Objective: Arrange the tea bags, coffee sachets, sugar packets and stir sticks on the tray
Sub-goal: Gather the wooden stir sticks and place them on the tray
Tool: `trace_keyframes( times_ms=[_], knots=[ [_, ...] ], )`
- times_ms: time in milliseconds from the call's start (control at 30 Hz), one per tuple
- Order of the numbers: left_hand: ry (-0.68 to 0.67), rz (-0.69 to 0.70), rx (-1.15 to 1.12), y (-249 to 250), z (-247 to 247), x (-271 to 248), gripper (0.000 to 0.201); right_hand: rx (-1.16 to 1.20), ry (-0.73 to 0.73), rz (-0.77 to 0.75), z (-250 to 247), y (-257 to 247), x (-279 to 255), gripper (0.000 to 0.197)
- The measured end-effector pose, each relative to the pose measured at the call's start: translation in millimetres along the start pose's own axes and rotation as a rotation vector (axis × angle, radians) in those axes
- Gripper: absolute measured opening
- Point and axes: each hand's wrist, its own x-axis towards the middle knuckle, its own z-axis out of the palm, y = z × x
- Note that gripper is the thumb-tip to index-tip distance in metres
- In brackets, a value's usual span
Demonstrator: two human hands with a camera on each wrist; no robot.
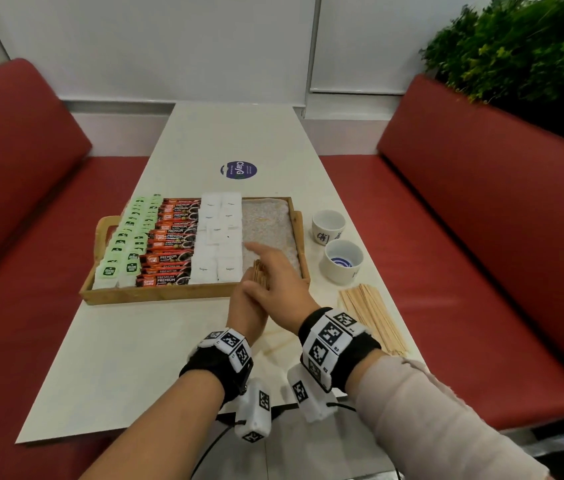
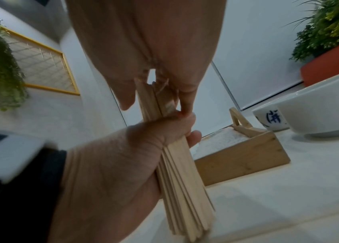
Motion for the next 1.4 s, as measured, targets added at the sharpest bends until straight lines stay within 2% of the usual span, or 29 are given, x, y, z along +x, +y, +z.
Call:
trace_keyframes(
  times_ms=[33, 100, 167, 233, 300, 333, 400, 433, 567, 633, 700, 767, 800, 867, 900, 1000, 1100, 1200, 1400],
  knots=[
    [0.066, -0.011, -0.001, -7, 1, 3, 0.03, -0.034, -0.018, 0.0, 2, 0, 0, 0.049],
    [0.079, -0.081, -0.102, -14, 1, 4, 0.032, -0.052, -0.04, 0.018, 7, -1, 0, 0.04],
    [0.085, -0.143, -0.025, -11, 0, 0, 0.034, -0.048, -0.041, 0.027, 9, -2, 1, 0.036],
    [0.053, -0.222, -0.185, -1, 5, -4, 0.035, -0.042, -0.036, 0.035, 9, -3, 2, 0.034],
    [0.079, -0.267, -0.29, 0, 3, -7, 0.036, -0.039, -0.044, 0.029, 9, -4, 2, 0.034],
    [0.107, -0.276, -0.348, 1, 1, -9, 0.032, -0.036, -0.053, 0.021, 10, -4, 2, 0.034],
    [0.048, -0.344, -0.359, -1, -4, -15, 0.015, -0.036, -0.074, -0.001, 13, -5, 0, 0.035],
    [0.032, -0.381, -0.335, 0, -4, -16, 0.017, -0.037, -0.078, -0.011, 14, -5, -2, 0.035],
    [0.086, -0.335, -0.414, -8, -3, -12, 0.019, 0.031, -0.055, -0.009, 15, -3, -2, 0.043],
    [0.016, -0.267, -0.26, -7, -6, -7, 0.03, 0.106, -0.037, 0.035, 14, -2, -1, 0.055],
    [-0.05, -0.227, -0.186, -2, -13, -3, 0.023, 0.207, -0.012, 0.101, 13, -1, -1, 0.061],
    [-0.05, -0.224, -0.07, -2, -24, 4, 0.013, 0.31, 0.059, 0.184, 14, 1, 1, 0.057],
    [-0.042, -0.243, -0.091, 0, -30, 9, 0.011, 0.331, 0.108, 0.228, 15, 1, 2, 0.055],
    [-0.027, -0.287, -0.142, 2, -40, 25, 0.011, 0.309, 0.182, 0.335, 20, 4, 6, 0.057],
    [-0.024, -0.311, -0.154, 7, -45, 31, 0.014, 0.29, 0.173, 0.393, 23, 4, 9, 0.06],
    [-0.055, -0.342, -0.216, 23, -54, 47, 0.024, 0.215, 0.004, 0.504, 33, -4, 19, 0.062],
    [-0.101, -0.405, -0.276, 35, -62, 59, 0.012, 0.102, -0.066, 0.483, 38, -19, 36, 0.058],
    [-0.179, -0.442, -0.272, 38, -66, 69, 0.021, -0.024, -0.011, 0.429, 45, -26, 51, 0.063],
    [-0.219, -0.522, -0.252, 36, -70, 77, 0.054, -0.19, 0.077, 0.441, 50, -38, 55, 0.042]
  ],
)
